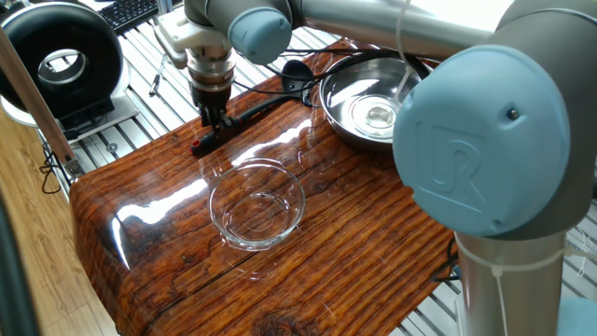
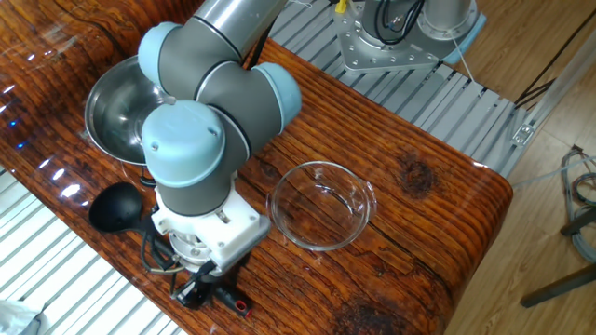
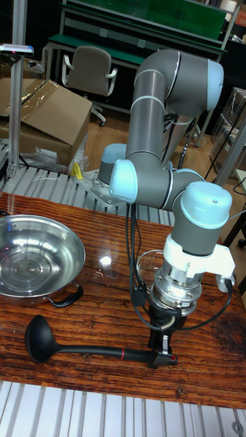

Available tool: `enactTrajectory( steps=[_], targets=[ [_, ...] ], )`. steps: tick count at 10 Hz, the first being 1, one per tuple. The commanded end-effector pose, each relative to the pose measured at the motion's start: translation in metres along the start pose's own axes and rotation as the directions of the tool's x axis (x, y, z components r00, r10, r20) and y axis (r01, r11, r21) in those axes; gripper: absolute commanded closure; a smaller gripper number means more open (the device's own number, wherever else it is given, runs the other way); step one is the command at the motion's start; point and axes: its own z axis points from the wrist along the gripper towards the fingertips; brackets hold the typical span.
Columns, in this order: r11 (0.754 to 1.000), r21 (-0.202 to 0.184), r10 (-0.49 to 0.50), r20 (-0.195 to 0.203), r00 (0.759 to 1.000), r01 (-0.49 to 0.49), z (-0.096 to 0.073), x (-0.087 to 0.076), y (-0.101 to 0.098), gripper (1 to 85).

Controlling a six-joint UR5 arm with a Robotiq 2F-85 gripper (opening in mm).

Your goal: Scoop water with a large spoon from one bowl to another

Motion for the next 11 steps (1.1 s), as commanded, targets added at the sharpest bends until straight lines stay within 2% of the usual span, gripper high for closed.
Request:
enactTrajectory(
  steps=[1,4,5,6,7,8,9,11],
  targets=[
    [1.000,-0.009,0.018,0.007,1.000,-0.018,0.007,-0.005,0.004,37.7],
    [1.000,-0.002,0.021,0.004,1.000,-0.021,0.015,-0.007,0.005,38.7],
    [0.999,-0.003,0.036,0.001,0.999,-0.036,0.015,-0.006,0.005,44.3],
    [0.999,0.013,0.049,0.008,0.999,-0.049,0.015,-0.007,0.001,65.0],
    [0.998,0.024,0.063,0.001,0.998,-0.063,0.013,-0.006,-0.001,74.3],
    [0.997,0.029,0.066,-0.010,0.998,-0.066,0.008,-0.002,-0.001,74.7],
    [0.995,0.030,0.093,-0.005,0.996,-0.092,0.002,-0.001,-0.001,83.0],
    [0.993,0.031,0.117,0.009,0.993,-0.117,-0.012,0.000,-0.008,84.7]
  ],
)
